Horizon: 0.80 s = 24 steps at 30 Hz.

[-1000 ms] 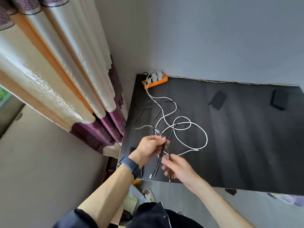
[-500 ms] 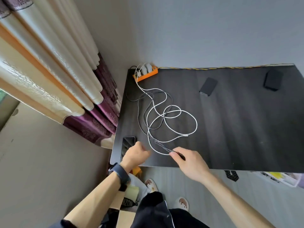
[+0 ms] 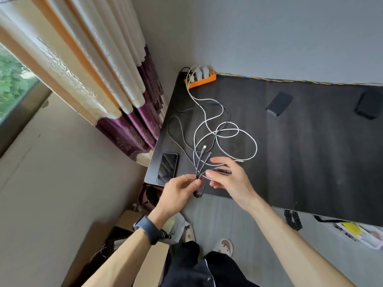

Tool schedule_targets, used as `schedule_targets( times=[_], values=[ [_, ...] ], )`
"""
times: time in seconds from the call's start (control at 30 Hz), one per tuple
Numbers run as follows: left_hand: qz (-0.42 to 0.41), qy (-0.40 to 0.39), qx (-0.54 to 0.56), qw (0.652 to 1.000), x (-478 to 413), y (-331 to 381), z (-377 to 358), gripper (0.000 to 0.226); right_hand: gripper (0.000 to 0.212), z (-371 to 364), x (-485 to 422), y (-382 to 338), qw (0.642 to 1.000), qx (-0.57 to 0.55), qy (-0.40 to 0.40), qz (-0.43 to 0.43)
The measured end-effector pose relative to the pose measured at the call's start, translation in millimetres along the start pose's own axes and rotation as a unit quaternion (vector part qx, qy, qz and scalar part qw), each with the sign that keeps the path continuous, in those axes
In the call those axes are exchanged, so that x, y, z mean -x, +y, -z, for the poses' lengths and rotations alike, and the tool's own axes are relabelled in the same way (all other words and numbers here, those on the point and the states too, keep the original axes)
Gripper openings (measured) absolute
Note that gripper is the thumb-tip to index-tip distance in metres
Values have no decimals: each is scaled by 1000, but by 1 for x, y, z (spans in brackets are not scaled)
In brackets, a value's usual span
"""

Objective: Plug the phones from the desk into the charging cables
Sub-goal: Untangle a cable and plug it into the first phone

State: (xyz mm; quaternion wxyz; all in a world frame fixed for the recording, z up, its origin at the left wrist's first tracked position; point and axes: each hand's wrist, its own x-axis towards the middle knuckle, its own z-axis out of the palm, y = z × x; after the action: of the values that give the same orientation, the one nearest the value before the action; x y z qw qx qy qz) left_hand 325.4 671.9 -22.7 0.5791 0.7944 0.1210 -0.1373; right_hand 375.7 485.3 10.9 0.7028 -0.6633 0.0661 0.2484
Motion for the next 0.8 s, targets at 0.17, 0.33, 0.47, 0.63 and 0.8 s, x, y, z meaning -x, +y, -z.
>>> schedule_targets(
  times=[0.17,0.33,0.47,0.63,0.8],
  values=[
    [27,-33,110,993,9,-8,11,19,42,-13,4,13,996,-82,2,-40],
    [21,-49,116,992,12,-8,16,20,16,-31,1,19,996,87,-11,-12],
    [12,-53,124,991,18,-8,21,20,14,-43,-1,14,991,135,-13,25],
    [31,-43,99,994,13,-14,30,20,20,-47,-7,9,983,180,-13,44],
    [41,-13,96,994,3,-1,45,26,28,-47,-14,6,973,221,-22,61]
  ],
)
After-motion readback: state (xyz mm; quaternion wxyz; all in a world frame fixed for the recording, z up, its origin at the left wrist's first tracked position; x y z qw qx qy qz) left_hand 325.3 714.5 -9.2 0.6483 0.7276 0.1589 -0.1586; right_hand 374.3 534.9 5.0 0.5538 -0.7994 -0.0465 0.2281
